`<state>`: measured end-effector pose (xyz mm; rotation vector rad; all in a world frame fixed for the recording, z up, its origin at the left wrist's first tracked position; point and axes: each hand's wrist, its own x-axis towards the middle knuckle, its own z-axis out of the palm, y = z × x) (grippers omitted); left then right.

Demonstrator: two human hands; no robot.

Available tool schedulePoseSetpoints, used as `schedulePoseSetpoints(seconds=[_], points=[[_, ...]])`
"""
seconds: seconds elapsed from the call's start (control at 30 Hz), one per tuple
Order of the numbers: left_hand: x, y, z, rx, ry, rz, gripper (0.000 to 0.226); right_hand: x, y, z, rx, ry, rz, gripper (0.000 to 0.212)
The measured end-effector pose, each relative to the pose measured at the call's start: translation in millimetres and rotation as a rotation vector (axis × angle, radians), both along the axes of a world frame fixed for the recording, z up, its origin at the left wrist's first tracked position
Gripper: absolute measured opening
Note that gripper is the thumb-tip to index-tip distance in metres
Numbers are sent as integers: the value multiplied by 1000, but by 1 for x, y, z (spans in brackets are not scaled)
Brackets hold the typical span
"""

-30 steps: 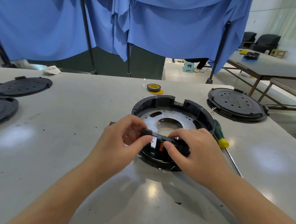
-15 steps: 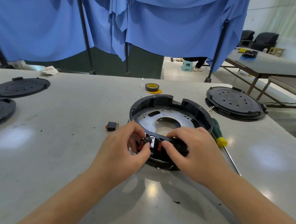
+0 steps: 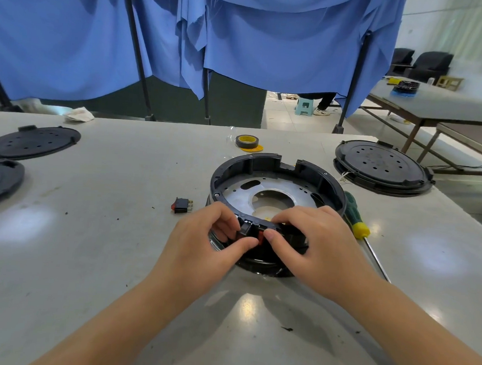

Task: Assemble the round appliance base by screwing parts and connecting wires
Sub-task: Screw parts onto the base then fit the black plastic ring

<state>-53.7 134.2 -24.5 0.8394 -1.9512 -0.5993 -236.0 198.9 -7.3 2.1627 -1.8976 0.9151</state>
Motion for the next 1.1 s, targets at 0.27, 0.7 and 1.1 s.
schedulePoseSetpoints(seconds=[0.27, 0.7, 1.1], points=[[-1, -3, 1, -48, -25, -11, 25, 0, -2, 0, 8, 7, 1, 28], [0, -2, 2, -63, -53, -29, 14, -9, -1, 5, 49, 22, 29, 23], [2, -13, 4, -172, -304, -30, 54, -2, 0, 9, 27, 48, -19, 42]])
